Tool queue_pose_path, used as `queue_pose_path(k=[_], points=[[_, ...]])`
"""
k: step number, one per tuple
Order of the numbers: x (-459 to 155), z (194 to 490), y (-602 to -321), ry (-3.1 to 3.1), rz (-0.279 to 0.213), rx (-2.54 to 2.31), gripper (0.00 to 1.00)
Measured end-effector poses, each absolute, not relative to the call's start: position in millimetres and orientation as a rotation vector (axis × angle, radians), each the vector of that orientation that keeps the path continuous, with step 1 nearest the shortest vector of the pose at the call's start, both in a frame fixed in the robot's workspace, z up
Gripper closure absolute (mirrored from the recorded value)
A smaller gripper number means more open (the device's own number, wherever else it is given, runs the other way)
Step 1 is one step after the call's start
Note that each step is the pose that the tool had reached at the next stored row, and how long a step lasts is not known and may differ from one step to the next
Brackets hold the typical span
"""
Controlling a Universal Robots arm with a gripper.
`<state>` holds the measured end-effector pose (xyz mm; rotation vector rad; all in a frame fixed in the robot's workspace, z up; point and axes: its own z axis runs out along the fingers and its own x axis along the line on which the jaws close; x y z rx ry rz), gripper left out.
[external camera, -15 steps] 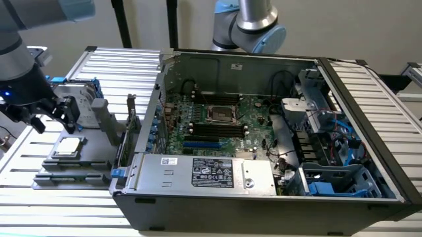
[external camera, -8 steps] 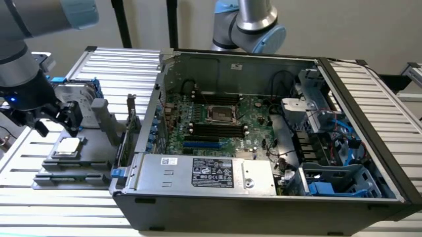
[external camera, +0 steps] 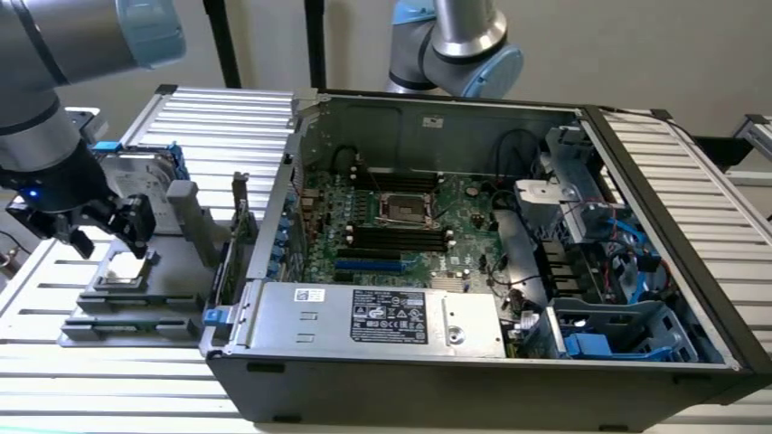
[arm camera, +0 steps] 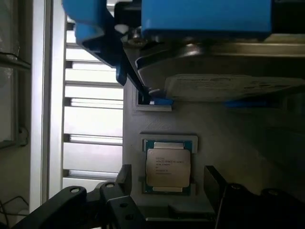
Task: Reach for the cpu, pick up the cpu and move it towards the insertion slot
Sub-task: 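Pick up the cpu and move it towards the insertion slot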
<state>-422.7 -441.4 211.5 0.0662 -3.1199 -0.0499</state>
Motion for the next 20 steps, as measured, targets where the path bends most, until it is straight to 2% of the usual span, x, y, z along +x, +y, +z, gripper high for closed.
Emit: queue_pose_path(k=[11, 20], points=[[-420.3, 192.3, -442.0, -3.12, -0.042, 0.066, 0.29], [-420.3, 189.4, -440.6, -3.113, -0.039, 0.05, 0.29]])
